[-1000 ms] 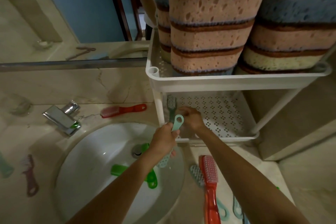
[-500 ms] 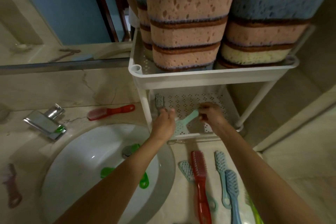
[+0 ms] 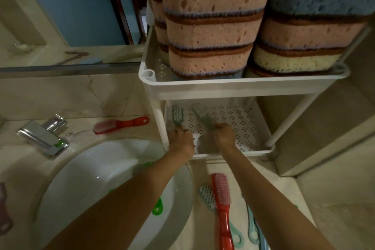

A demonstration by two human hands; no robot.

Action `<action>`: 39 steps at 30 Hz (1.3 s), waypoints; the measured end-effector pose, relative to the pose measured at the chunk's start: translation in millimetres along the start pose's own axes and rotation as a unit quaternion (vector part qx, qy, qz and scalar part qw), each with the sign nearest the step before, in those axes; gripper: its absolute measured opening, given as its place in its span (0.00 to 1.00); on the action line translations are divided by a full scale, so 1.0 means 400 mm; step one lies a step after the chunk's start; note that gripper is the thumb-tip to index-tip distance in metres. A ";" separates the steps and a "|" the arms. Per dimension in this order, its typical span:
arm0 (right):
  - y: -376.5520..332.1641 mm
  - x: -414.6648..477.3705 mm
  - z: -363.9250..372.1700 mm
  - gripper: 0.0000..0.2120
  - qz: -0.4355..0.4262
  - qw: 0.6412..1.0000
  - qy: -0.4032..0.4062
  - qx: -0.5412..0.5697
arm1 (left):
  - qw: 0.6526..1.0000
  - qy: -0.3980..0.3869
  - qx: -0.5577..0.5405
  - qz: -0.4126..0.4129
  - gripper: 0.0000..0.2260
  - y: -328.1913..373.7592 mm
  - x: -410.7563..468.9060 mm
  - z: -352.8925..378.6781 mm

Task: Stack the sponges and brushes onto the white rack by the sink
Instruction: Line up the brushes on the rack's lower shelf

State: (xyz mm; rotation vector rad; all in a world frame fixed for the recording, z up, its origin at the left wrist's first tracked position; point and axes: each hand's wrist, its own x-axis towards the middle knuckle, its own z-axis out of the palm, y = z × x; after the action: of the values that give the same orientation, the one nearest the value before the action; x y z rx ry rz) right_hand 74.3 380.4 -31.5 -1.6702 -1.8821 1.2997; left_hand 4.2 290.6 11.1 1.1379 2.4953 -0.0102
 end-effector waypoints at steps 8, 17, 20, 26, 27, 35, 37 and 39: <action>0.007 -0.020 0.011 0.13 -0.170 0.939 0.011 -0.300 | 0.994 0.056 0.087 0.033 0.15 0.002 0.030 -0.002; 0.009 -0.013 0.006 0.14 -0.200 0.934 -0.025 -0.296 | 0.992 0.020 0.123 0.037 0.14 0.002 0.010 -0.012; 0.010 -0.013 0.008 0.19 -0.214 0.935 -0.062 -0.276 | 0.991 0.014 0.128 0.042 0.15 0.004 0.008 -0.014; -0.003 -0.018 0.017 0.14 -0.220 0.938 -0.132 -0.233 | 0.988 0.012 0.144 0.047 0.15 0.005 0.010 -0.017; -0.006 -0.021 0.018 0.14 -0.225 0.936 -0.142 -0.231 | 0.988 0.014 0.148 0.048 0.14 0.005 0.012 -0.015; -0.035 -0.050 0.020 0.17 -0.247 0.922 -0.198 -0.224 | 0.993 0.012 0.116 0.022 0.13 -0.002 0.040 -0.012; -0.036 -0.049 0.018 0.18 -0.236 0.929 -0.203 -0.199 | 0.995 0.007 0.098 0.015 0.13 -0.003 0.046 -0.012; -0.033 -0.044 0.015 0.18 -0.216 0.939 -0.205 -0.174 | 0.997 -0.001 0.078 0.005 0.14 -0.003 0.053 -0.012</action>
State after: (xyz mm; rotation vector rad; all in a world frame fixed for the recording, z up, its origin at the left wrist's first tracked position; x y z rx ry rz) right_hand 66.6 363.1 -18.6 -1.0600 -2.6678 1.2419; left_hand -11.0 305.7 7.7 1.2094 2.5228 -0.2063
